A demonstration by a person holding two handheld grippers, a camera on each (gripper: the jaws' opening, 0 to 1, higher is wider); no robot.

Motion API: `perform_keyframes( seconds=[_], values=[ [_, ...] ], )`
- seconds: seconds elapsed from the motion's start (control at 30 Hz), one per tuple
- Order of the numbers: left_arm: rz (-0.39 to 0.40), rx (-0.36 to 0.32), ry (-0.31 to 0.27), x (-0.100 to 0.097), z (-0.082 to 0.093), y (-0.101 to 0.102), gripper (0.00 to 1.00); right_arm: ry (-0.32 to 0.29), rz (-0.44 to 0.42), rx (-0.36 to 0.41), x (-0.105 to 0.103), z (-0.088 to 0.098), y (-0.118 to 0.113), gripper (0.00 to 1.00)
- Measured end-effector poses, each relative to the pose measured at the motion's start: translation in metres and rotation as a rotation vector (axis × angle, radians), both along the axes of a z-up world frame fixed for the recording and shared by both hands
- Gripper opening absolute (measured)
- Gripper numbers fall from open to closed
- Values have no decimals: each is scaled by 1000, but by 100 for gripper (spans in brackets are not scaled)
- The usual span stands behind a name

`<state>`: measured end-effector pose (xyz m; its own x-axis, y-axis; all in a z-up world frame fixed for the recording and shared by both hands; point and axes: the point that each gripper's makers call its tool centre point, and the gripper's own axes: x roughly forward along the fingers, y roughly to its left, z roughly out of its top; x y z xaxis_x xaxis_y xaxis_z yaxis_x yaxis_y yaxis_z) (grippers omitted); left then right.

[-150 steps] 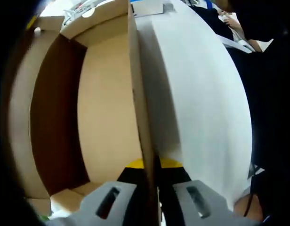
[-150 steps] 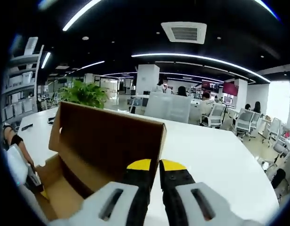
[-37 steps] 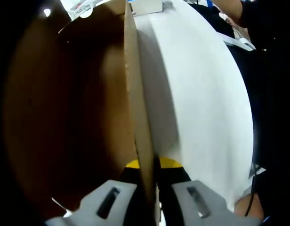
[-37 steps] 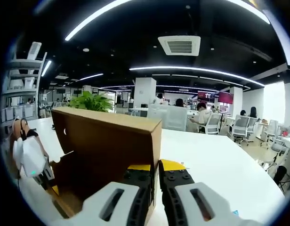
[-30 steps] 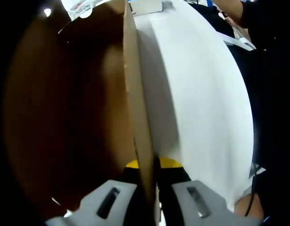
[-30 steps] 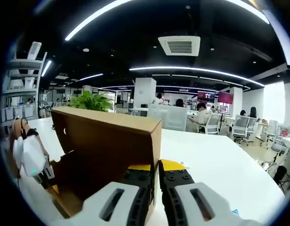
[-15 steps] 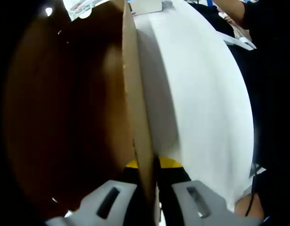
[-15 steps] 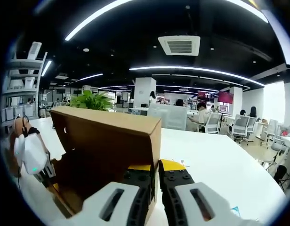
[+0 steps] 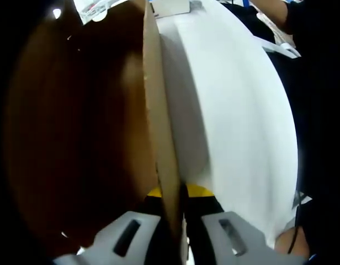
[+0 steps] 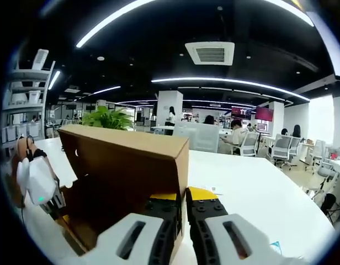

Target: Operate the shoe box by opening the lid, removing the specified soft item, and placing it in the target area until the item is outside and the box remains undamaged.

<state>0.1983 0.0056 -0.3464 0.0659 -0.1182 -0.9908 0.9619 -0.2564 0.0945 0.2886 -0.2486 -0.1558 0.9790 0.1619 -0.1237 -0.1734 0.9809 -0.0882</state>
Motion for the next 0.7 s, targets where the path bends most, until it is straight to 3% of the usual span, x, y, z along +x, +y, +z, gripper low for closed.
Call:
perform_keyframes(
  seconds=[0.4, 0.7],
  values=[
    [2, -9, 12, -1, 0, 0, 5, 7, -2, -6, 1, -1, 0, 3],
    [-18, -10, 33, -7, 1, 2, 14, 7, -2, -4, 0, -2, 1, 3]
  ],
)
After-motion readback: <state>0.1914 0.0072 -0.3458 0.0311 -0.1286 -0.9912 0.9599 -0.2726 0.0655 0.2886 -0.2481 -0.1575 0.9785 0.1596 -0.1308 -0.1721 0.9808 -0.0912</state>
